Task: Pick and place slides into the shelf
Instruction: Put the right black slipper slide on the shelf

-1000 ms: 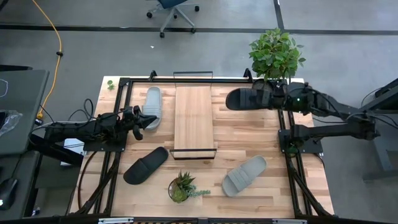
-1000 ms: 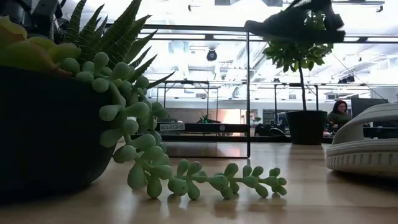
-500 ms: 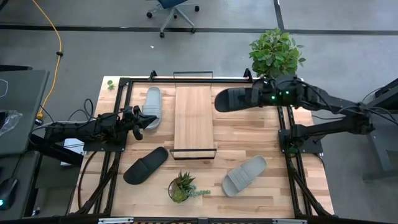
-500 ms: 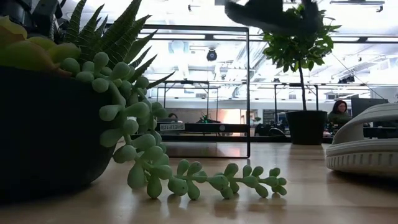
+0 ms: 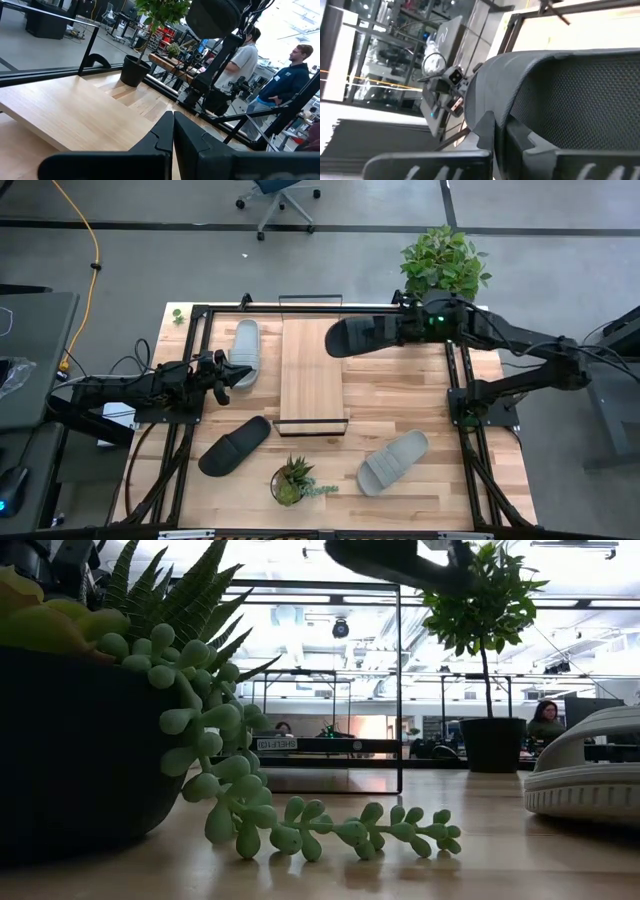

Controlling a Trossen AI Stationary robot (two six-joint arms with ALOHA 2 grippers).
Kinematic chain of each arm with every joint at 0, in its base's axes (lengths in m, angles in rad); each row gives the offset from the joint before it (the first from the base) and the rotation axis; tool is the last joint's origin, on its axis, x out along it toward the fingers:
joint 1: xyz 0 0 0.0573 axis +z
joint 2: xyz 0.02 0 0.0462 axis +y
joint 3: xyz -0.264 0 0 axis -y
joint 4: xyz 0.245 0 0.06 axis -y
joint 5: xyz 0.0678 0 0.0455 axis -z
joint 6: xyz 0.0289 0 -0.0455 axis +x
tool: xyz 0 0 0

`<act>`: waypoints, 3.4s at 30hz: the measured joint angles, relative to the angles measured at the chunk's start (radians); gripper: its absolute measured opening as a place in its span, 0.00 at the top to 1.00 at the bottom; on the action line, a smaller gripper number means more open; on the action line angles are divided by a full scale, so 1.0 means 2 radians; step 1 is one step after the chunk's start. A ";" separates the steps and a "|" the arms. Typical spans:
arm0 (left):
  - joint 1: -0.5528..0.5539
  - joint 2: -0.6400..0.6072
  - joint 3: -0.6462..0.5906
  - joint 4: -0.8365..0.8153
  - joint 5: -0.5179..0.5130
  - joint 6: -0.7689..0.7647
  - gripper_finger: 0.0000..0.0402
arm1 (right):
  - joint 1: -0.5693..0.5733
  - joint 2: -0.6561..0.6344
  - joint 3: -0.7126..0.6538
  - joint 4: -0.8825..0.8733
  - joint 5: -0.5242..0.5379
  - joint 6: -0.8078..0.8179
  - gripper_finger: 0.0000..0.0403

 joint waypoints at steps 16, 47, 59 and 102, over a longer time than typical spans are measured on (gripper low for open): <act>0.000 0.000 0.000 -0.001 0.015 0.006 1.00 | -0.080 0.103 0.000 0.087 -0.088 -0.009 1.00; 0.000 0.000 0.000 -0.002 0.015 0.027 1.00 | -0.152 0.264 0.000 0.262 -0.123 0.017 1.00; 0.000 0.000 0.000 -0.002 0.015 0.026 1.00 | -0.156 0.319 0.000 0.326 -0.142 0.033 1.00; 0.000 0.000 0.000 -0.004 0.028 0.026 1.00 | -0.168 0.399 0.000 0.412 -0.144 0.061 1.00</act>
